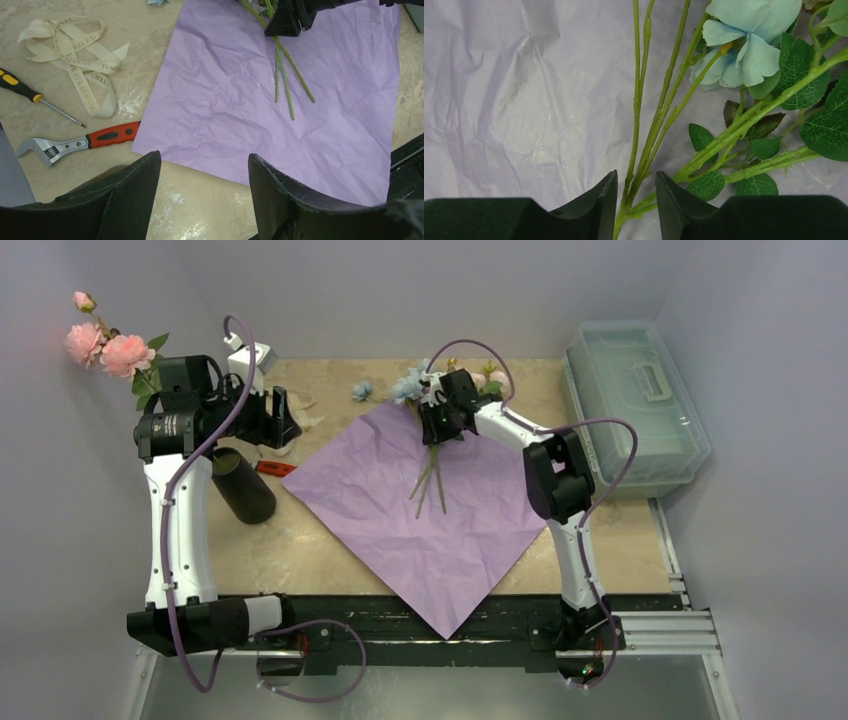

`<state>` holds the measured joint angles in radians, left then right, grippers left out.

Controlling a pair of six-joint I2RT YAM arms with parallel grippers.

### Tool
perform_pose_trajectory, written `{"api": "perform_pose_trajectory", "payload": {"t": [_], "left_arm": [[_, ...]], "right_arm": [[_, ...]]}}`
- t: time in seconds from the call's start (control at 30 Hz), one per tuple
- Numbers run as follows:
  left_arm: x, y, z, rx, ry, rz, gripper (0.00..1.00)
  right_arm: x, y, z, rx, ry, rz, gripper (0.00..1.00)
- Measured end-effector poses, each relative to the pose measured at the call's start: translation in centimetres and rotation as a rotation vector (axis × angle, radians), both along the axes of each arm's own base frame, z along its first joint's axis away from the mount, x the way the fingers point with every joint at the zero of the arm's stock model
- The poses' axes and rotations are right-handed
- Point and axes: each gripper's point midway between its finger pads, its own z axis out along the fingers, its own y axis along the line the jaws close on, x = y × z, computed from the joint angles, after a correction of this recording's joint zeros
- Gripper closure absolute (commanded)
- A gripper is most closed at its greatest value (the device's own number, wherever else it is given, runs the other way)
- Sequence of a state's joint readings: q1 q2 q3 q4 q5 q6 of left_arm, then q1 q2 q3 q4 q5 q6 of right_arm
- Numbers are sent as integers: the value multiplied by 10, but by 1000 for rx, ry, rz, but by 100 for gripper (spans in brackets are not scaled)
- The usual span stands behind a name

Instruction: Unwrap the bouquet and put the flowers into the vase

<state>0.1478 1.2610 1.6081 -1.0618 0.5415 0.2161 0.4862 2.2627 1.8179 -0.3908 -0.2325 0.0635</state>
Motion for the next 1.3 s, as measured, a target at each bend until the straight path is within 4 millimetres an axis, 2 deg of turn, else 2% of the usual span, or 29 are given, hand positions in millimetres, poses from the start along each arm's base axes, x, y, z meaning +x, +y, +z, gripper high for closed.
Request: {"api": "perform_pose_trajectory", "payload": {"t": [0.17, 0.4, 0.57, 0.7, 0.77, 0.93, 1.03, 1.17, 1.3], "left_arm": [[4, 0, -3, -11, 10, 12, 37], [16, -3, -1, -62, 11, 27, 38], [22, -8, 4, -106, 0, 31, 38], [26, -13, 11, -153, -18, 30, 38], [30, -18, 17, -198, -33, 25, 38], [34, -34, 19, -330, -58, 8, 38], [37, -44, 29, -431, -90, -11, 38], [46, -55, 48, -552, -138, -39, 38], [54, -66, 72, -665, -191, -90, 37]], "right_arm": [[-3, 3, -12, 7, 27, 15, 73], [-11, 11, -15, 48, 66, 38, 99], [-15, 17, -5, 94, 87, 37, 100], [-16, 23, 29, 176, 71, 20, 100], [-18, 26, 55, 243, 49, 8, 100], [-18, 34, 135, 442, -34, -6, 100], [-22, 38, 180, 568, -80, 4, 100], [-34, 44, 221, 709, -92, 25, 100], [-54, 47, 251, 841, -67, 48, 100]]}}
